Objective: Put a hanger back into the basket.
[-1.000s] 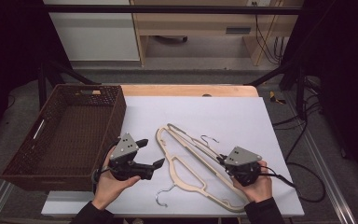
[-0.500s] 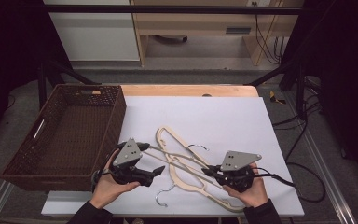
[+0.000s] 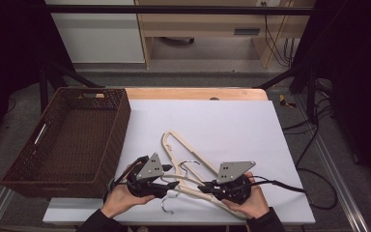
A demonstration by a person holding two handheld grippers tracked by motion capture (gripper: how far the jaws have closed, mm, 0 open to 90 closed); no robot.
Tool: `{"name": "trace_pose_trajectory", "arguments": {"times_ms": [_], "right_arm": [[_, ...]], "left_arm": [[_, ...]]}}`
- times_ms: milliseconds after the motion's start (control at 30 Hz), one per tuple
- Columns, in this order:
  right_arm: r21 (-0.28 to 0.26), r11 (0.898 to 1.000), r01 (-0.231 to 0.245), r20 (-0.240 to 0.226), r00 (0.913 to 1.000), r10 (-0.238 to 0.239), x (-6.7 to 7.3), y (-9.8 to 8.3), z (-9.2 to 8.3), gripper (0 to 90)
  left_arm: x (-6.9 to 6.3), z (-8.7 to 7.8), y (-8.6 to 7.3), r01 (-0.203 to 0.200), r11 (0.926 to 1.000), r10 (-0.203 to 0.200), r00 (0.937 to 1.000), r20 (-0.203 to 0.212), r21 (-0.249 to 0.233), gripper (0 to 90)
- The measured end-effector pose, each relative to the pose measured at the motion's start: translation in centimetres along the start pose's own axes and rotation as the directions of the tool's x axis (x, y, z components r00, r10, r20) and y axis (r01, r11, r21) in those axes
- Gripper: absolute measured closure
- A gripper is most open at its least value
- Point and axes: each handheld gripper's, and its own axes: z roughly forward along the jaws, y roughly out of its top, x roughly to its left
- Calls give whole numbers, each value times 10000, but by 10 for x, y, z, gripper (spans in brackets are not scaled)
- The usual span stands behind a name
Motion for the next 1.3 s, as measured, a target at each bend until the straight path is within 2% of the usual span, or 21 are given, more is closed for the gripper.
{"name": "trace_pose_trajectory", "arguments": {"times_ms": [133,333,400,433,467,600,633,667,700,767,833,867,967,1033,1067,1133,1167,1200,1233,1267,1300], "right_arm": [[30,10000,-52,-191,9998,52,0,0,2,869],[184,9992,-355,-195,9992,358,-2,-1,3,854],[150,9993,-348,3,9994,348,-3,-1,2,810],[-7,9994,-338,408,9986,338,-4,-1,-1,764],[-78,9993,-373,463,9982,376,-4,0,-3,764],[-549,9982,-233,1030,9943,288,-4,1,-8,609],[-549,9982,-233,1030,9943,288,-4,1,-8,609],[-647,9977,-194,1259,9917,274,-4,1,-9,568],[-844,9964,-67,1644,9862,206,-4,1,-12,522],[-884,9961,-45,1748,9844,200,-4,1,-14,509],[-1274,9918,-85,1899,9813,328,-4,2,-20,446],[-1615,9869,32,2245,9739,336,-5,2,-26,394],[-1844,9828,-37,2496,9670,505,-7,1,-32,347],[-2211,9743,-441,2526,9623,1009,-12,-3,-38,321],[-2433,9659,-881,2726,9495,1553,-18,-8,-44,284],[-2595,9592,-1119,2924,9375,1884,-23,-13,-48,259],[-2595,9592,-1119,2924,9375,1884,-23,-13,-48,259],[-2644,9571,-1187,3042,9314,1996,-25,-16,-51,247],[-2767,9499,-1450,3204,9180,2335,-30,-23,-55,223],[-2767,9499,-1450,3204,9180,2335,-30,-23,-55,223],[-2842,9444,-1651,3386,9043,2600,-34,-29,-59,204]], "left_arm": [[-1,1,-1,-20,9998,18,9999,111,193,681],[-4,0,0,-160,9985,147,9996,252,517,738],[-5,-1,0,-214,9982,190,9989,430,566,777],[-7,-2,1,-60,9988,29,9979,646,483,793],[-7,-2,2,19,9989,-53,9973,726,470,798],[-10,-6,4,142,9993,-178,9947,1014,358,838],[-10,-8,4,78,9994,-116,9939,1095,346,838],[-12,-8,5,328,9993,-348,9916,1245,175,850],[-13,-9,6,454,9990,-456,9915,1217,44,863],[-14,-10,7,558,9984,-554,9922,1117,-8,864],[-11,-14,6,819,9965,-801,9920,979,-143,865],[-7,-18,5,1041,9944,-1023,9917,775,-197,865],[-1,-24,4,1346,9901,-1326,9899,504,-388,865],[3,-30,4,1551,9864,-1539,9878,247,-545,865],[6,-36,4,1685,9833,-1686,9857,33,-688,865],[9,-43,5,1795,9800,-1815,9833,-160,-862,865],[9,-43,5,1795,9800,-1815,9833,-160,-862,865],[11,-48,5,1852,9778,-1890,9815,-312,-983,865],[12,-55,6,1881,9763,-1940,9798,-478,-1073,865],[12,-55,6,1881,9763,-1940,9798,-478,-1073,865],[14,-60,7,1939,9736,-2025,9772,-634,-1208,864]]}}
